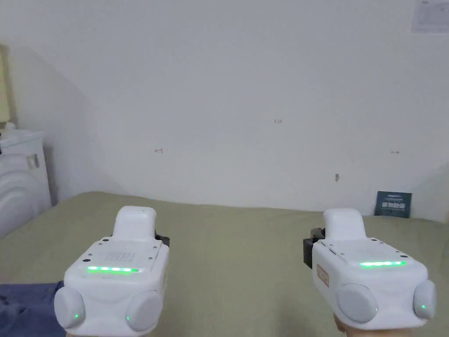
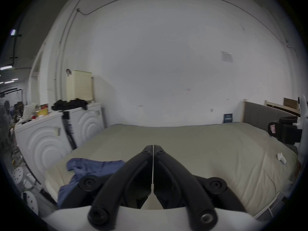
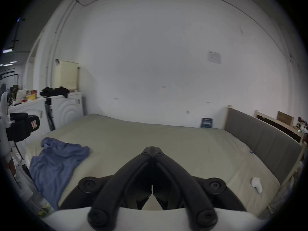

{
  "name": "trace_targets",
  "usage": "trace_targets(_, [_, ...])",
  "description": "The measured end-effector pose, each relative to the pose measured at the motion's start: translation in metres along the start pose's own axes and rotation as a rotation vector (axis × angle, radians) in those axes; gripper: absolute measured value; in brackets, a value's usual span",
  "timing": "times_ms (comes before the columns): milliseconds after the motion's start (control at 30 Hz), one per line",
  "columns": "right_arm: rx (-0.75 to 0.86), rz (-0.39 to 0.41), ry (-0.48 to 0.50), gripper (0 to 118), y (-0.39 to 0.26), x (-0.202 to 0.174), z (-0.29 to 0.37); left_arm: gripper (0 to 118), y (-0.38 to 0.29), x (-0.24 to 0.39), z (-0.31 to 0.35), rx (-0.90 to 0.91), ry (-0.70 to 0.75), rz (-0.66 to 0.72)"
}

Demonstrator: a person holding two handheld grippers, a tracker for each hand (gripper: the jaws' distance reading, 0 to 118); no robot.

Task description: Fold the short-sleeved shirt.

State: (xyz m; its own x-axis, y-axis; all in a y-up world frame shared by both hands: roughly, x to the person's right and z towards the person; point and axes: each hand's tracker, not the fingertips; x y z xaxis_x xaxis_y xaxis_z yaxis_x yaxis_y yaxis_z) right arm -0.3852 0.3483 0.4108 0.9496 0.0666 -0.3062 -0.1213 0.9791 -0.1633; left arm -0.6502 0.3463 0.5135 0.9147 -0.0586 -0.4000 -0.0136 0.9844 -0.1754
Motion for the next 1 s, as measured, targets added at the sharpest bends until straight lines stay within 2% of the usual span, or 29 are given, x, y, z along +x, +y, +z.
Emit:
trace_targets(267, [0.028, 0.011, 0.373, 1, 0.005, -0.149, -0.004, 0, -0.019, -0.132, 0.080, -0.035, 0.348, 0.024])
trace_targets(433, [-0.006, 0.023, 0.589, 1, -0.010, -0.225, 0.014, 0, -0.032, -0.183, 0.130, -0.047, 0.487, 0.070])
trace_targets(500, [-0.020, 0.042, 0.605, 1, -0.016, -0.240, 0.017, 0, -0.035, -0.192, 0.138, -0.053, 0.509, 0.075])
trace_targets(600, [-0.031, 0.017, 0.622, 1, -0.016, -0.243, 0.023, 0, -0.041, -0.197, 0.142, -0.048, 0.515, 0.081])
trace_targets(733, [-0.023, 0.019, 0.593, 1, -0.012, -0.232, 0.017, 0, -0.048, -0.196, 0.128, -0.081, 0.479, 0.094])
trace_targets(900, [-0.033, 0.009, 0.544, 1, -0.013, -0.203, 0.006, 0, -0.053, -0.185, 0.097, -0.154, 0.379, 0.083])
trace_targets(1000, [-0.041, 0.013, 0.497, 1, -0.022, -0.177, -0.004, 0, -0.050, -0.183, 0.050, -0.274, 0.308, 0.055])
